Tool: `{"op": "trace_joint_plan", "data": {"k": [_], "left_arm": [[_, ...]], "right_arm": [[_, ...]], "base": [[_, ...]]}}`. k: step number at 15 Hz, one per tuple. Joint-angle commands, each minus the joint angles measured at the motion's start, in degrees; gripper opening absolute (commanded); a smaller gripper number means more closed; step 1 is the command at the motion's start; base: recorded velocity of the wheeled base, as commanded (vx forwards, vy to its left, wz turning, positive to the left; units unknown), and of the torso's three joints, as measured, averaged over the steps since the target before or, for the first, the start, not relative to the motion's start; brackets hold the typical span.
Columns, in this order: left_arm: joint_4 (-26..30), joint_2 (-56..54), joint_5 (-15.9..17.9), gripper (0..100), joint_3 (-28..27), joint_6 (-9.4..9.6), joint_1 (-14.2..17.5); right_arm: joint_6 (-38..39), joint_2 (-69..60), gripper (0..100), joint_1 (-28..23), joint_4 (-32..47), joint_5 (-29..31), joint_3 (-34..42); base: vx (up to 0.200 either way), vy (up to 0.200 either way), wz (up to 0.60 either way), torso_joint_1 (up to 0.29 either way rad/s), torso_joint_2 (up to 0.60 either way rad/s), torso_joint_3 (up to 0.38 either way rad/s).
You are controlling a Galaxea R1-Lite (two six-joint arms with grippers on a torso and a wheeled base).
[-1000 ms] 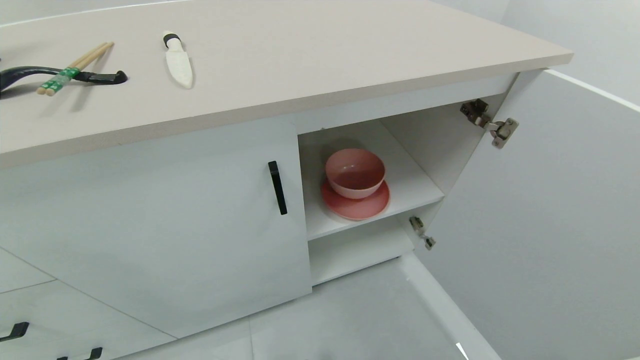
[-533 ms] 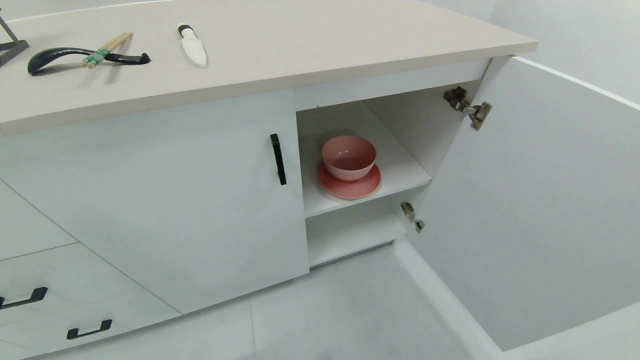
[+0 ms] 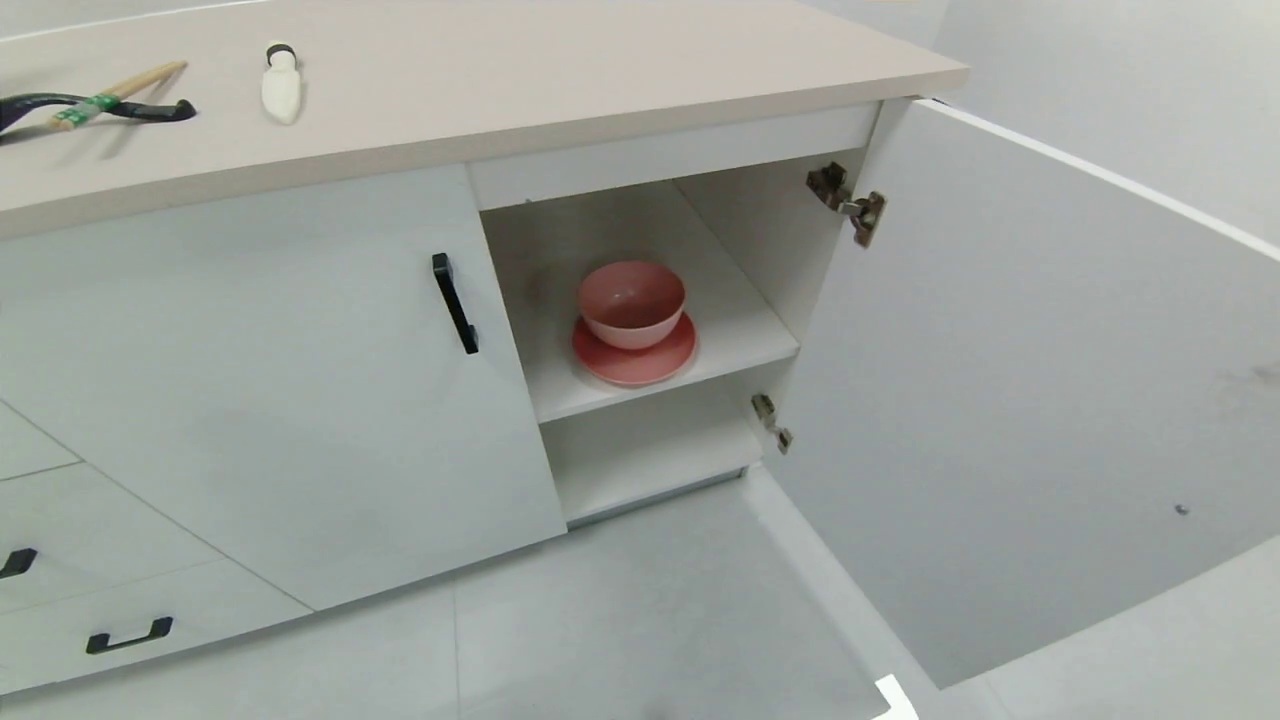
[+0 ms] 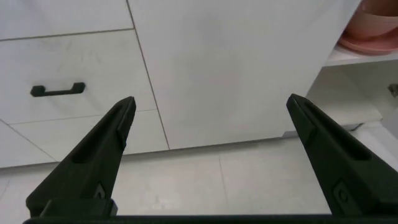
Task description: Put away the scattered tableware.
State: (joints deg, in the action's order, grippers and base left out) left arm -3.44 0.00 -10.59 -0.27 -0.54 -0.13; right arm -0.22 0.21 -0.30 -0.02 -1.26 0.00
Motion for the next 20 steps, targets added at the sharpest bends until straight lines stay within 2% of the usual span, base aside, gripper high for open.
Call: {"op": "trace_joint_plan", "data": {"k": [1,3,14,18,20], "left_arm": [[0.0,0.0,0.0,100,0.0,0.18,0.0],[0.0,0.0,0.0,100,0.0,0.27,0.0],[-0.1,0.0,-0.2,100,0.0,0.62,0.0],[-0.1,0.0,-0.2,100,0.1,0.62,0.0],[0.0,0.0,-0.4,100,0.0,0.45,0.0]], "right_arm": [[0.0,0.0,0,0.0,-0.1,-0.1,0.0],[0.0,0.0,0,0.0,-0.1,-0.1,0.0],[0.0,0.0,0,0.0,-0.1,-0.1,0.0],[0.0,0.0,0,0.0,-0.1,-0.1,0.0],[0.0,0.0,0,0.0,-0.1,-0.1,0.0]], "base": [[-0.200,0.000,0.00,0.007,0.00,-0.002],[-0.200,-0.100,0.00,0.007,0.00,0.005],[0.000,-0.200,0.00,0.002,0.00,0.001],[-0.200,0.000,0.00,0.005,0.00,-0.001],[0.000,0.000,0.00,0.000,0.00,0.000]]}}
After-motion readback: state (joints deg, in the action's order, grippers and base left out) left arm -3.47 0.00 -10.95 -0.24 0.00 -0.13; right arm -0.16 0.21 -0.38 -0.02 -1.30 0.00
